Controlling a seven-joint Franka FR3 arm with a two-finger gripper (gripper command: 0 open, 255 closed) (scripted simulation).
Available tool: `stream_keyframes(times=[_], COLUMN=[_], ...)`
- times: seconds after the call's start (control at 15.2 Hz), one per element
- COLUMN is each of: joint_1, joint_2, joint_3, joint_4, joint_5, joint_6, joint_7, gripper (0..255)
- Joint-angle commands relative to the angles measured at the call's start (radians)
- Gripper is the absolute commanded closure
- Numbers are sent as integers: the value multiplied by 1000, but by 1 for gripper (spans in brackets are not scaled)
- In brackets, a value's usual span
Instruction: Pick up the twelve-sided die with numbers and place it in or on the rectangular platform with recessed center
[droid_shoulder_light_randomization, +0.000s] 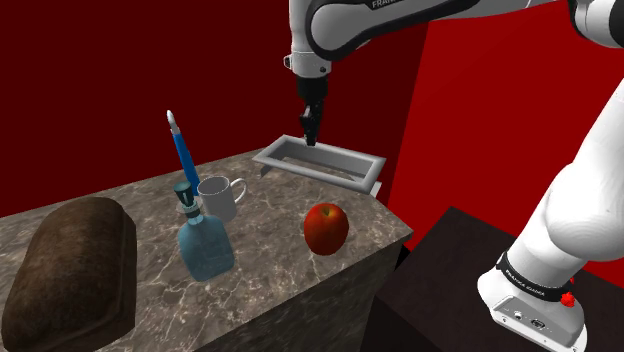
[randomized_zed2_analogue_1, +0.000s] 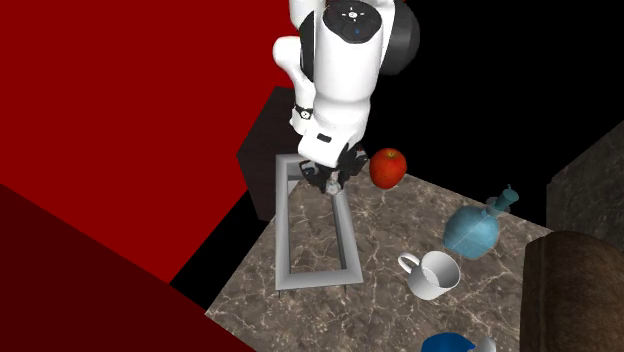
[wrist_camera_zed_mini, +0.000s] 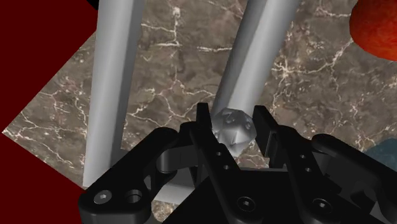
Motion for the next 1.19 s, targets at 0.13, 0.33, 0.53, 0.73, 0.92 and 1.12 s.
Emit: stream_keyframes(times=[0.13, 0.33, 0.53, 0.73, 0.92, 1.12], joint_1=[-41, -40, -40, -40, -39, -39], joint_2=[-7, -1, 7, 17, 29, 29], joint_3=[-37, -37, -37, -37, -37, -37], joint_4=[-25, -58, -90, -119, -147, -147], joint_5=[3, 1, -1, -4, -8, -8], joint_6=[19, 58, 97, 136, 176, 176], joint_7=[-79, -78, -75, -73, -70, -70], gripper=[255, 255, 255, 255, 255, 255])
